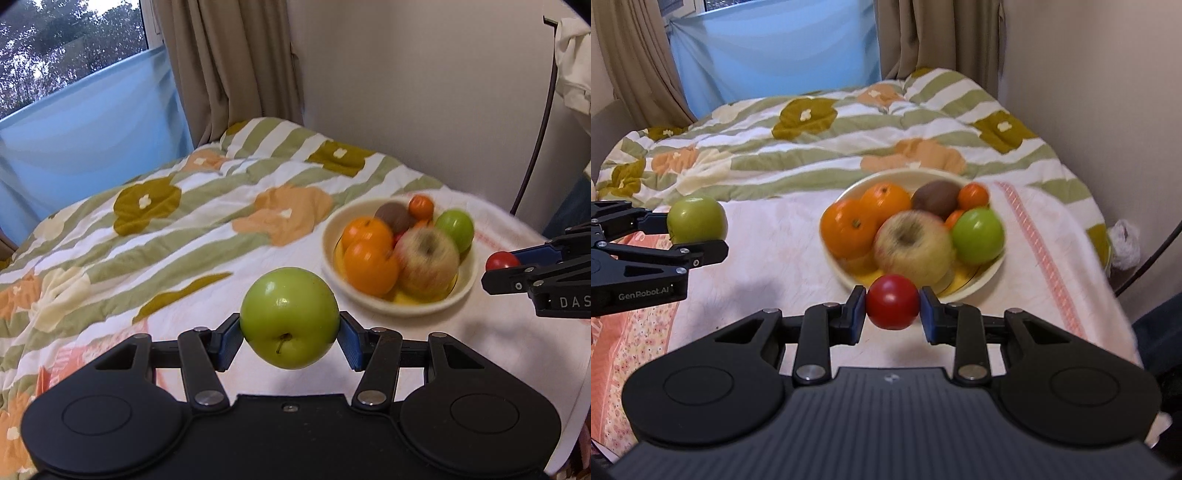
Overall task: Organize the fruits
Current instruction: 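Carry the green apple in the left tool while the right tool carries the tomato over the bowl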
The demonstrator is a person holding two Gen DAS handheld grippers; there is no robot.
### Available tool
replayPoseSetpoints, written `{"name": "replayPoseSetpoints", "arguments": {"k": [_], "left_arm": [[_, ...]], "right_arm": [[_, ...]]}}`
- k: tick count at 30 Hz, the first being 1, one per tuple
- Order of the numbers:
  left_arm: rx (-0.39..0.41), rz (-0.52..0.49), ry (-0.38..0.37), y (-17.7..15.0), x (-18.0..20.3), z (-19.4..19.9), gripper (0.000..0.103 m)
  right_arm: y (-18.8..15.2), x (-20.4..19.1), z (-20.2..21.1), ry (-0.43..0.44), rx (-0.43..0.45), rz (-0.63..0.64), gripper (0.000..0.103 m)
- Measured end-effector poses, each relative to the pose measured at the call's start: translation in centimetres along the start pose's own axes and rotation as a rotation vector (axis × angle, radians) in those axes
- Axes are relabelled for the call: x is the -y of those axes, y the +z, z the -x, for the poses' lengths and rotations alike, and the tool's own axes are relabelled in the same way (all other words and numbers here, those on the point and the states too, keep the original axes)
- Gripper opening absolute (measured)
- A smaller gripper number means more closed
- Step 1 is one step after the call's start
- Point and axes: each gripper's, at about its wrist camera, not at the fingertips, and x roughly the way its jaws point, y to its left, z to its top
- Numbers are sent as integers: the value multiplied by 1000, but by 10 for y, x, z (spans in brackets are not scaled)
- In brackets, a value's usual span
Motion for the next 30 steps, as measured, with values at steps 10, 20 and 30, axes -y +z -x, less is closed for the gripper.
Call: {"name": "replayPoseSetpoints", "arguments": {"k": [10, 20, 30], "left_arm": [[36, 39, 5, 60, 50, -23, 59], [8, 31, 26, 98, 95, -86, 59], [-68, -25, 51, 99, 124, -132, 59]], "right_arm": [[47, 61, -1, 46, 53, 87, 46], [89, 117, -41, 114, 60, 160, 46], [107, 147, -76, 170, 45, 186, 46]]}}
